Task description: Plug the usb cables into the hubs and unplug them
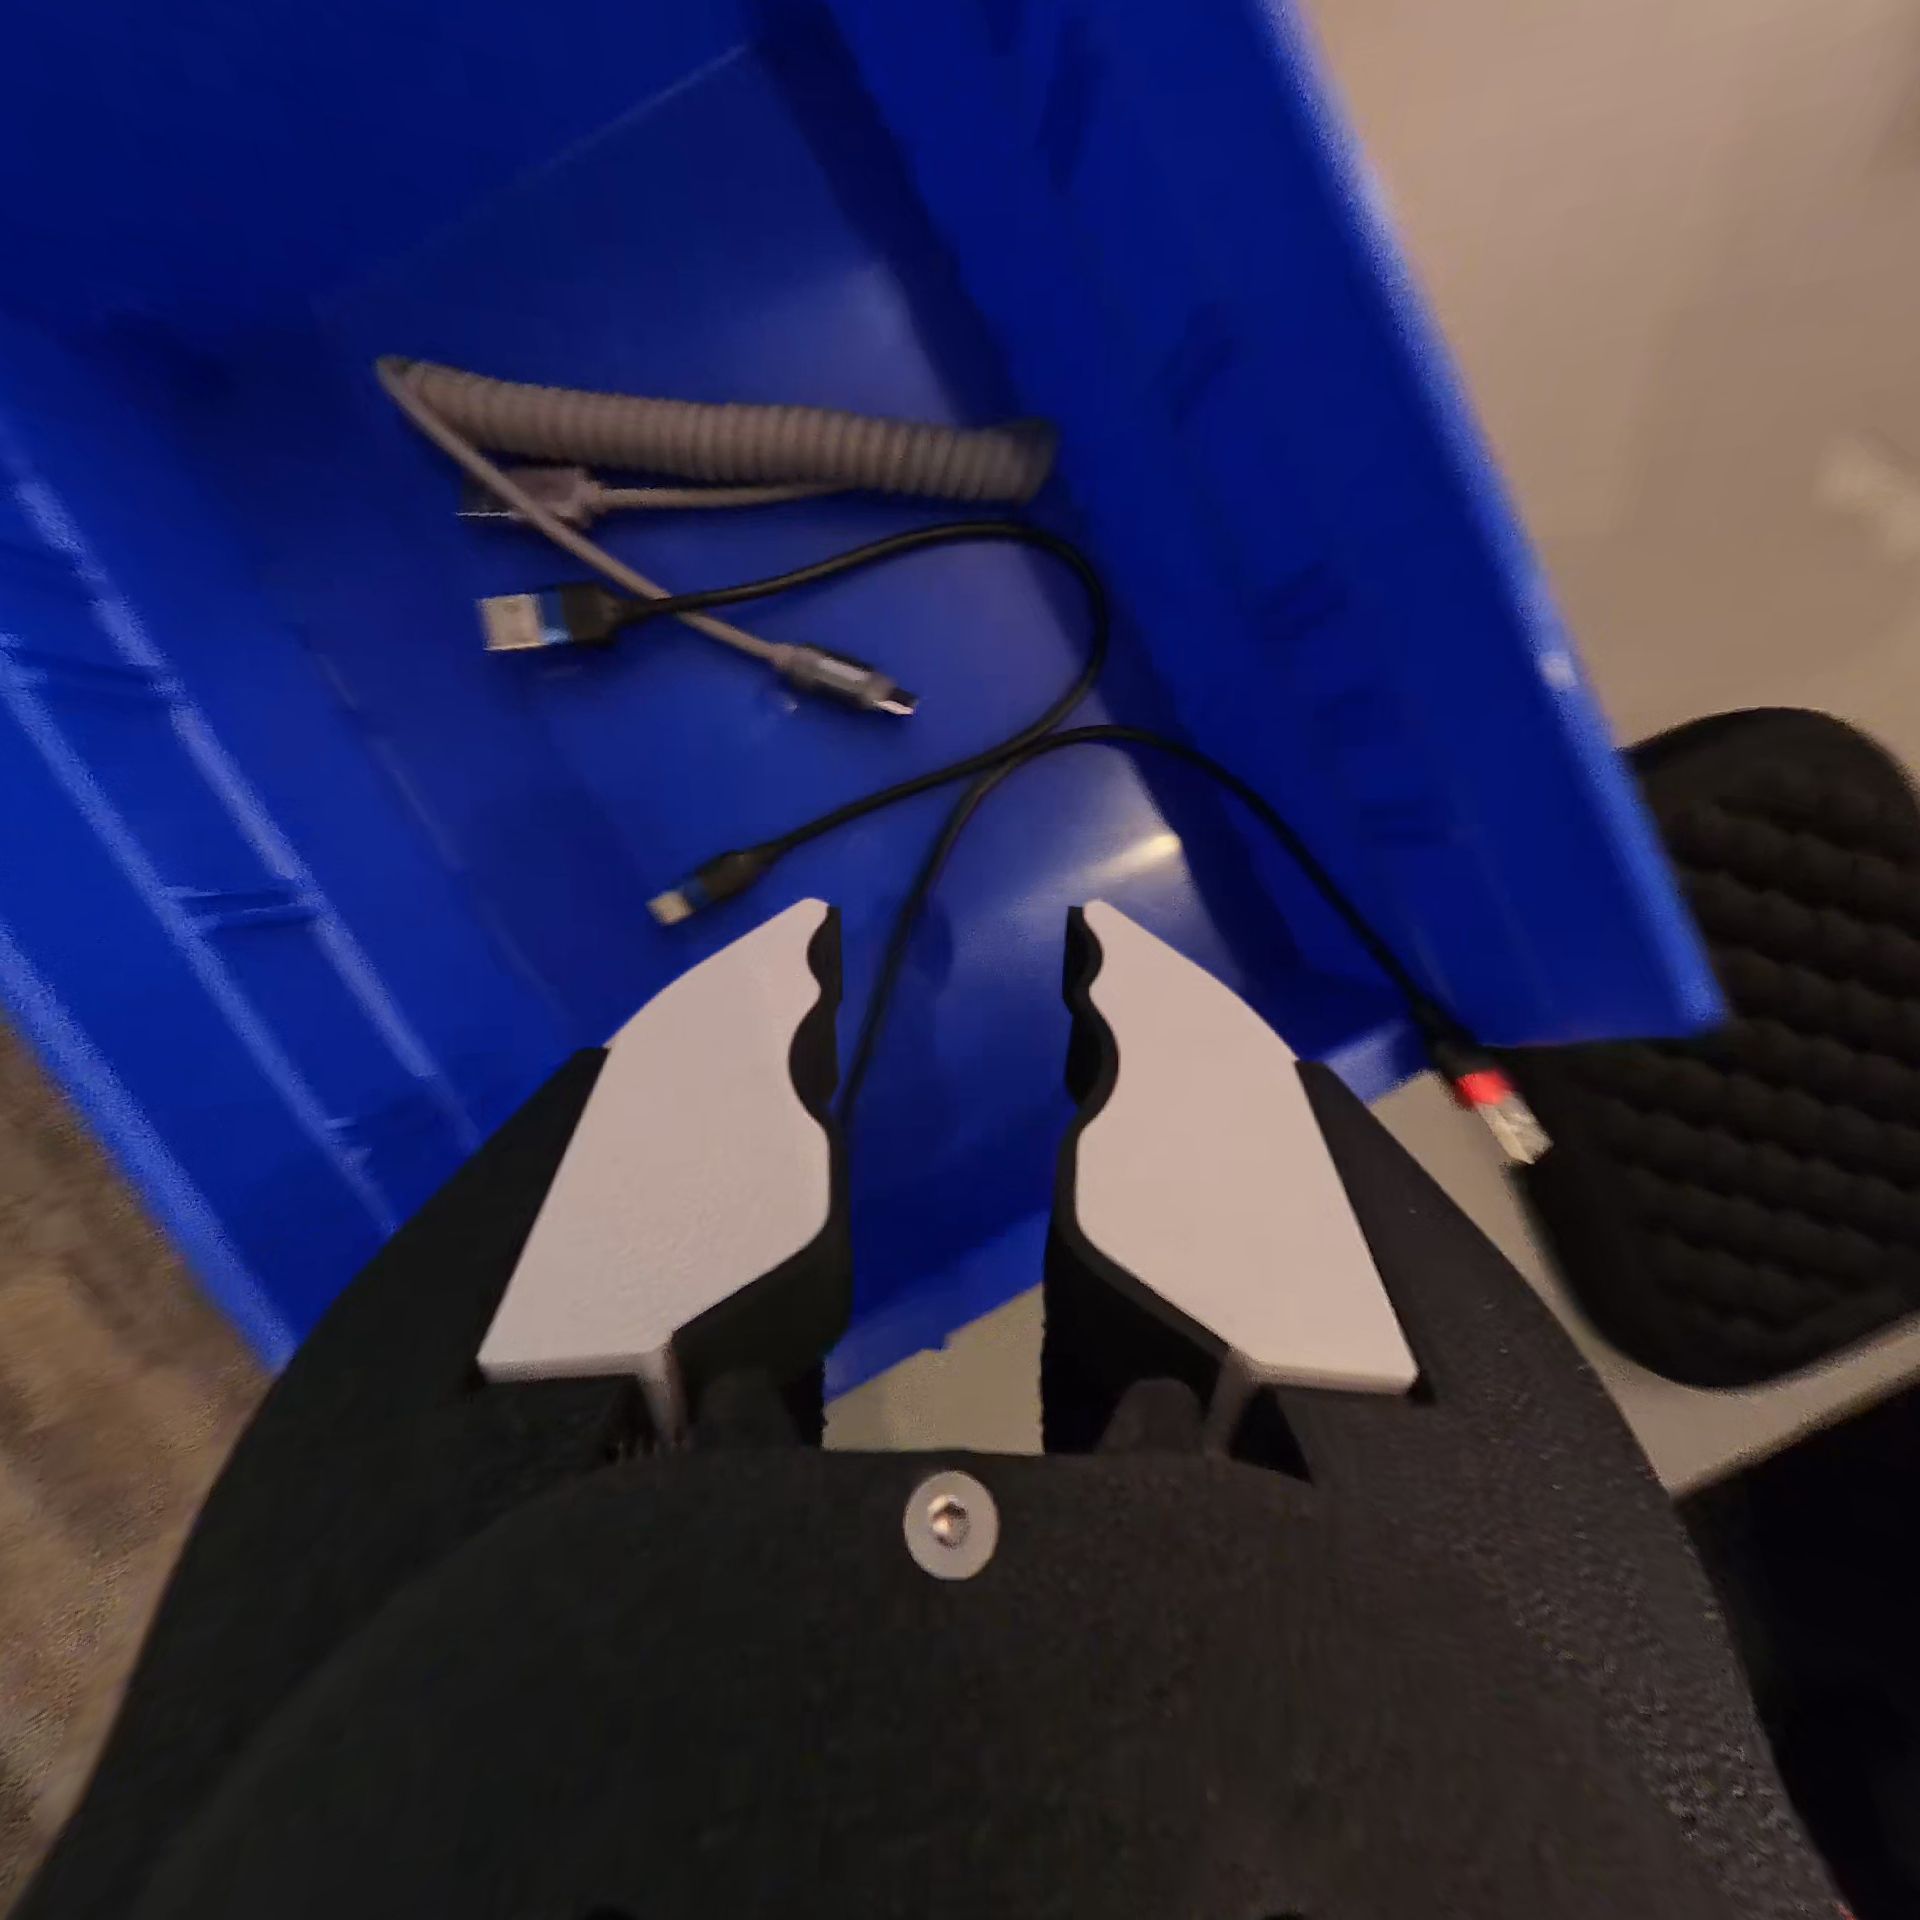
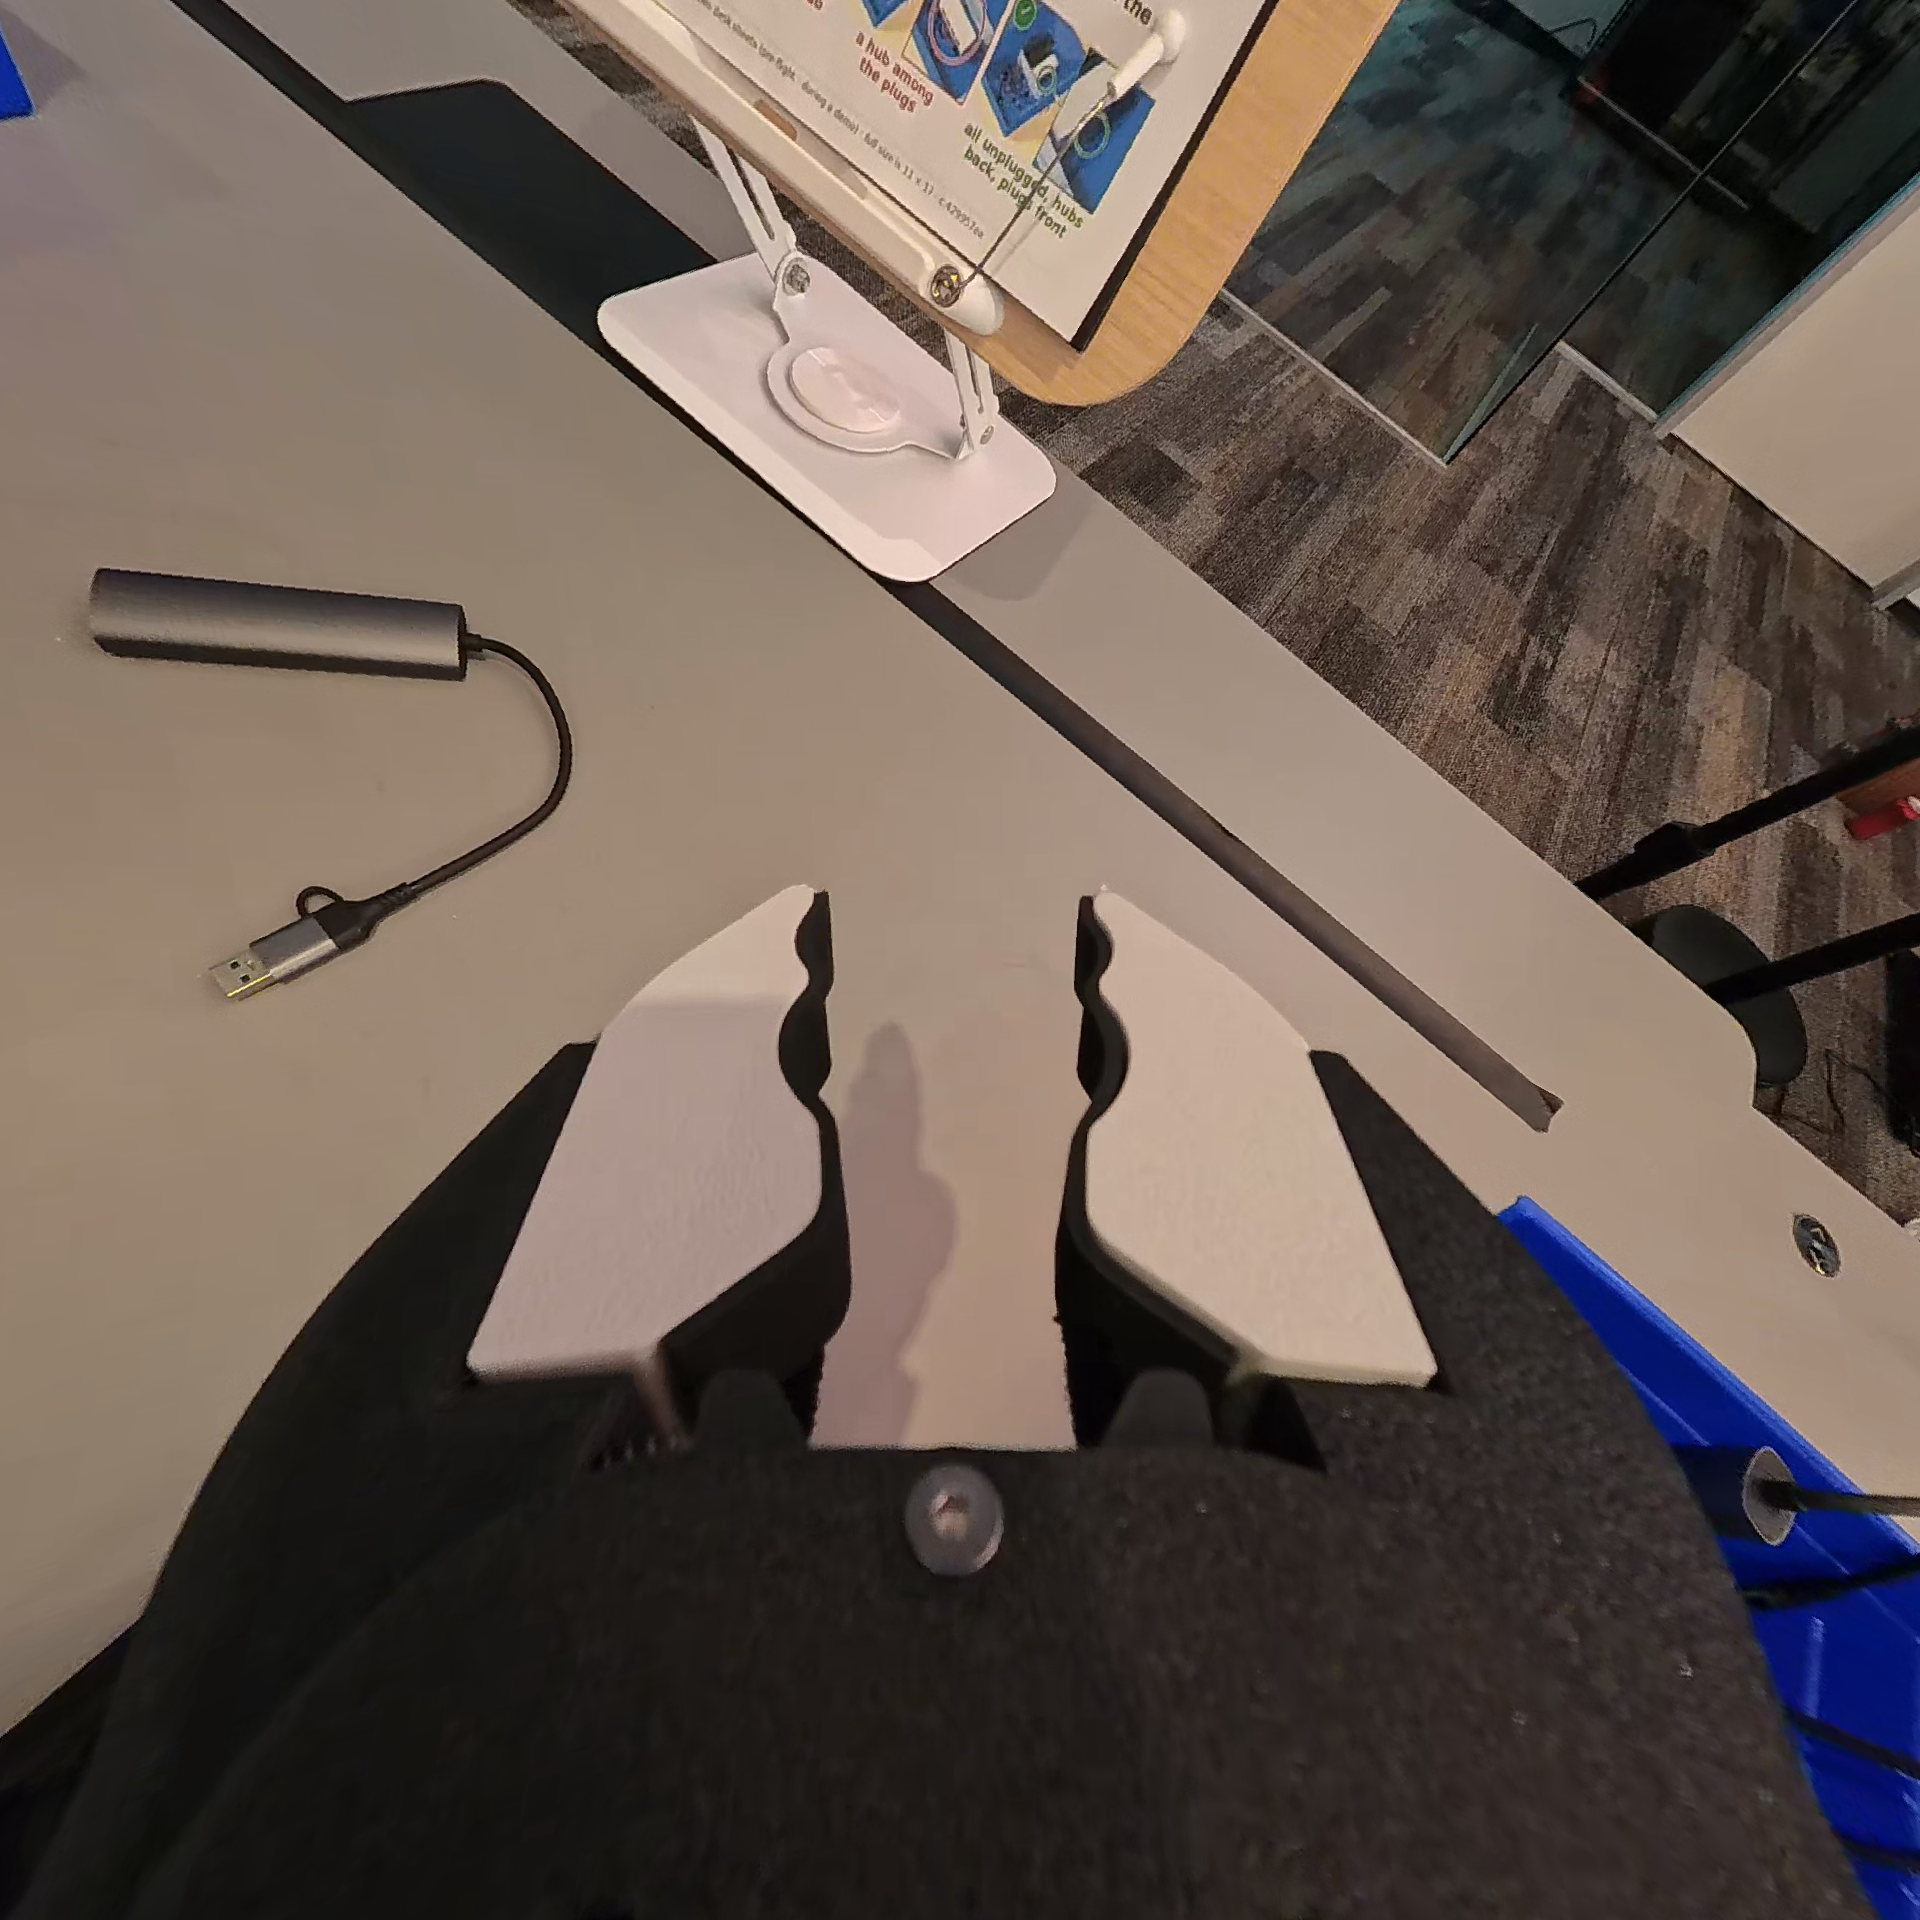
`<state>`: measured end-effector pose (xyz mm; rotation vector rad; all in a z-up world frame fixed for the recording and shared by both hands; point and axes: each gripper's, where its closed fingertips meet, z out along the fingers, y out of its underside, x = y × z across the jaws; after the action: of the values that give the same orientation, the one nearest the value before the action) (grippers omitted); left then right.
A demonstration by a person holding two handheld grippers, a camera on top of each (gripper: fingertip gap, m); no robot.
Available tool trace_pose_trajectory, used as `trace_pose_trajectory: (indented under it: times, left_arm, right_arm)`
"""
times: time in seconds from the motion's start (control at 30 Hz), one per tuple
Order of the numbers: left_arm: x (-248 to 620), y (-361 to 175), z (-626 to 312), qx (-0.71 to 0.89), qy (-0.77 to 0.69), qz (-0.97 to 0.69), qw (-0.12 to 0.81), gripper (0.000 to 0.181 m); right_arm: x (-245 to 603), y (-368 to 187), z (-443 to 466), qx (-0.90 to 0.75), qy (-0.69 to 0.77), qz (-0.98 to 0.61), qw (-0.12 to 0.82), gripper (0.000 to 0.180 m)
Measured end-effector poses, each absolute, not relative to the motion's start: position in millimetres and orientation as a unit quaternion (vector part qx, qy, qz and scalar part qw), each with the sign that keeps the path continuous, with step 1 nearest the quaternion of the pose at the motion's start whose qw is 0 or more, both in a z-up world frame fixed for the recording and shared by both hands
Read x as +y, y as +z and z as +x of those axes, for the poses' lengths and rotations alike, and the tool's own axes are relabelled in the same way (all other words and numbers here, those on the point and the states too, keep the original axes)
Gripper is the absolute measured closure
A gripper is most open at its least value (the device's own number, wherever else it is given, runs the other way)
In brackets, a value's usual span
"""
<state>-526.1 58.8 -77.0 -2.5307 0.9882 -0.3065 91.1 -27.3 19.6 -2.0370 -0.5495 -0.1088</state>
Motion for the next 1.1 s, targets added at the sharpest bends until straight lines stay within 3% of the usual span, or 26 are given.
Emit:
trace_pose_trajectory:
  times: [0.2, 0.7, 1.0, 1.1]
  left_arm:
    - [8.8, -68.4, -487.9, 0.377, -0.215, -0.885, 0.168, 0.142]
    - [-8.4, -109.9, -477.7, 0.317, -0.223, -0.921, -0.037, 0.146]
    - [-6.8, -112.0, -477.1, 0.340, -0.190, -0.916, -0.092, 0.143]
    - [-9.4, -121.1, -480.4, 0.342, -0.173, -0.916, -0.113, 0.152]
  right_arm:
    - [-26.3, 15.3, 92.8, -0.226, -0.048, -0.845, 0.483, 0.135]
    - [-29.0, 14.8, 93.1, -0.227, -0.044, -0.844, 0.484, 0.135]
    - [-29.9, 14.0, 95.8, -0.225, -0.044, -0.845, 0.483, 0.135]
    - [-30.2, 14.3, 96.1, -0.225, -0.043, -0.844, 0.484, 0.135]
